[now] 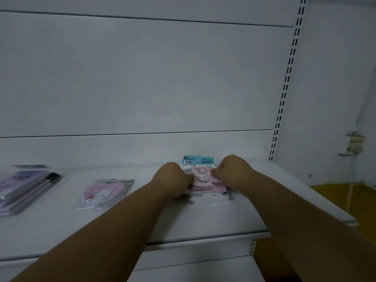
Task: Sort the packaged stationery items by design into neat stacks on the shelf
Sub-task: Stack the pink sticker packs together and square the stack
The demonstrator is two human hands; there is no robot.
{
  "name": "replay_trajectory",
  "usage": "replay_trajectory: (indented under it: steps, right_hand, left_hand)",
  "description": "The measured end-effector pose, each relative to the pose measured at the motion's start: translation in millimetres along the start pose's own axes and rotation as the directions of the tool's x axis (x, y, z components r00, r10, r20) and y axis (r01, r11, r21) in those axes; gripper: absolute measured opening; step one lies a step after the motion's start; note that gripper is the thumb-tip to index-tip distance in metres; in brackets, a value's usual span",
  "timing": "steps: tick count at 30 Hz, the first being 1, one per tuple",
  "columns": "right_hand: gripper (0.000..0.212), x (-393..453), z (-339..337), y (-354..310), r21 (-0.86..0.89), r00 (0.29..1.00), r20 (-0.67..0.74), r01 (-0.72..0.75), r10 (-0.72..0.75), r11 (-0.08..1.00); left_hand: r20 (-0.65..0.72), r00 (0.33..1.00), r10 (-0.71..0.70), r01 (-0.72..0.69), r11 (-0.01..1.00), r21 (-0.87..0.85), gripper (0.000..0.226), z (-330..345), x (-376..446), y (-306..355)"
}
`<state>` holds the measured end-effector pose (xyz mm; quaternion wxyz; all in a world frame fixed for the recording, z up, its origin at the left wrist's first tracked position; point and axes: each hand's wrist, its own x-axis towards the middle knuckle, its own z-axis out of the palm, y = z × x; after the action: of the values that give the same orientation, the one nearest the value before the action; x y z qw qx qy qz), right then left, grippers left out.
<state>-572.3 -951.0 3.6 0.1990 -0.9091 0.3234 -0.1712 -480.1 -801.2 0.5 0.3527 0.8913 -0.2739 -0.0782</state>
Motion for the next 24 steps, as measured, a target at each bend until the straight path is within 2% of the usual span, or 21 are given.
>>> replay_trajectory:
  steps: [5, 9, 13, 15, 18, 20, 22, 24]
  right_hand:
    - [0.022, 4.8, -0.9, -1.5, 0.017, 0.998, 0.006, -0.057, 0.057, 0.998]
    - [0.02, 3.4, -2.9, -2.1, 0.051, 0.996, 0.021, -0.085, 0.084, 0.995]
    - [0.02, 1.7, -3.7, -5.8, 0.002, 0.996, 0.029, -0.088, 0.088, 0.996]
    - [0.021, 1.1, -2.4, -6.2, 0.118, 0.991, 0.043, -0.128, 0.124, 0.985]
    - [0.02, -2.3, 3.2, 0.1, 0.459, 0.984, 0.032, -0.169, 0.174, 0.873]
    - [0.016, -5.9, 6.4, 1.9, 0.553, 0.991, -0.039, -0.083, 0.126, 0.829]
    - [0.012, -9.6, 7.0, 1.4, 0.546, 0.989, -0.143, 0.052, 0.032, 0.836]
    - [0.015, -12.6, 5.7, 0.2, 0.583, 0.981, -0.191, 0.147, -0.041, 0.799]
  left_hand:
    - [0.06, 0.996, -0.061, 0.068, 0.99, -0.123, 0.017, 0.6, -0.4, 7.2]
    - [0.037, 0.997, -0.07, 0.075, 0.984, -0.159, 0.016, 4.3, -4.7, 11.0]
    - [0.051, 0.997, -0.05, 0.06, 0.972, -0.226, 0.015, 9.5, -6.8, 20.5]
    - [0.073, 0.992, -0.102, 0.122, 0.922, -0.367, 0.016, 7.9, -8.0, 25.1]
    - [0.038, 0.987, -0.155, 0.153, 0.848, -0.507, 0.021, 2.2, -9.1, 22.2]
    - [0.026, 0.99, -0.136, 0.122, 0.77, -0.626, 0.03, 0.9, -7.5, 17.7]
    - [0.012, 0.996, -0.085, 0.068, 0.698, -0.712, 0.052, -0.6, -9.0, 14.9]
    - [-0.024, 0.999, 0.023, -0.033, 0.687, -0.726, 0.071, -1.4, -10.9, 11.0]
